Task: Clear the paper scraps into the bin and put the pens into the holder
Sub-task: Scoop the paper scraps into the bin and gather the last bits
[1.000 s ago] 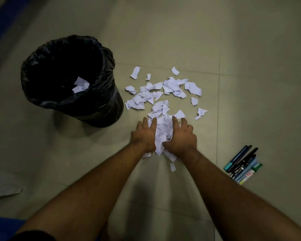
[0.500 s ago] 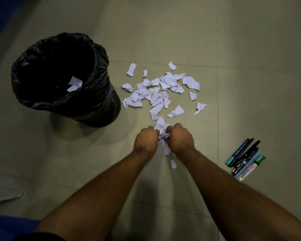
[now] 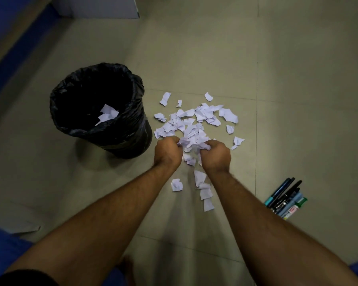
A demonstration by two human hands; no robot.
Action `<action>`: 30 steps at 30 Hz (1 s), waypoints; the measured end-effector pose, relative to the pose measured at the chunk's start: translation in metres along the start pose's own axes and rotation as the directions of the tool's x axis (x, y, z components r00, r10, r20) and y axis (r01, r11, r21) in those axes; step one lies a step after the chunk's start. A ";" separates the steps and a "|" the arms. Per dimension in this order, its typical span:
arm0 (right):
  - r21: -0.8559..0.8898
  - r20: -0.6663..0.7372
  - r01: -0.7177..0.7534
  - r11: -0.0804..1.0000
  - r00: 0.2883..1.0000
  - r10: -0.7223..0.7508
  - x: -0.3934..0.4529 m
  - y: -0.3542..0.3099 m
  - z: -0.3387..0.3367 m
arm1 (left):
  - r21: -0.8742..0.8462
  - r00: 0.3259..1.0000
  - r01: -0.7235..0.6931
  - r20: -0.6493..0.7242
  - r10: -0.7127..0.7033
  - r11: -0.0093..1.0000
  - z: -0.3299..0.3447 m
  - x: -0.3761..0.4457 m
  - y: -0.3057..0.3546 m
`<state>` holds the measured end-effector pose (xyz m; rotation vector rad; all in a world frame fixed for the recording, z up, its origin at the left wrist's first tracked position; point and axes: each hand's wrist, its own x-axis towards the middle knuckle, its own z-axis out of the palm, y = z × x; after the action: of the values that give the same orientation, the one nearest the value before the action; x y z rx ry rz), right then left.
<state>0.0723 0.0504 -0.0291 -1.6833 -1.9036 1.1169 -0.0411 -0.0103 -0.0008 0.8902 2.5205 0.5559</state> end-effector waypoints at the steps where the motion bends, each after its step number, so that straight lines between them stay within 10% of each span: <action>1: 0.025 -0.006 0.001 1.000 1.000 -0.001 -0.002 -0.013 -0.003 | -0.021 1.000 -0.003 -0.022 0.003 1.000 -0.011 0.000 0.005; 14: 0.278 -0.031 0.244 0.929 0.969 -0.245 -0.003 -0.228 0.006 | -0.277 0.947 0.027 -0.299 -0.113 0.961 -0.200 0.049 0.017; 25: -0.057 0.364 0.372 0.926 0.872 -0.328 -0.007 -0.275 0.100 | -0.005 0.970 0.115 -0.216 -0.113 0.993 -0.231 0.087 -0.076; 30: -0.060 0.330 0.381 0.922 0.880 -0.342 -0.006 -0.280 0.098 | -0.012 0.979 0.077 -0.188 -0.077 0.997 -0.229 0.091 -0.081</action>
<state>-0.1819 0.0207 0.1215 -1.1763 -2.4067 1.1832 -0.2601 -0.0610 0.1287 0.7664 2.7083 0.6486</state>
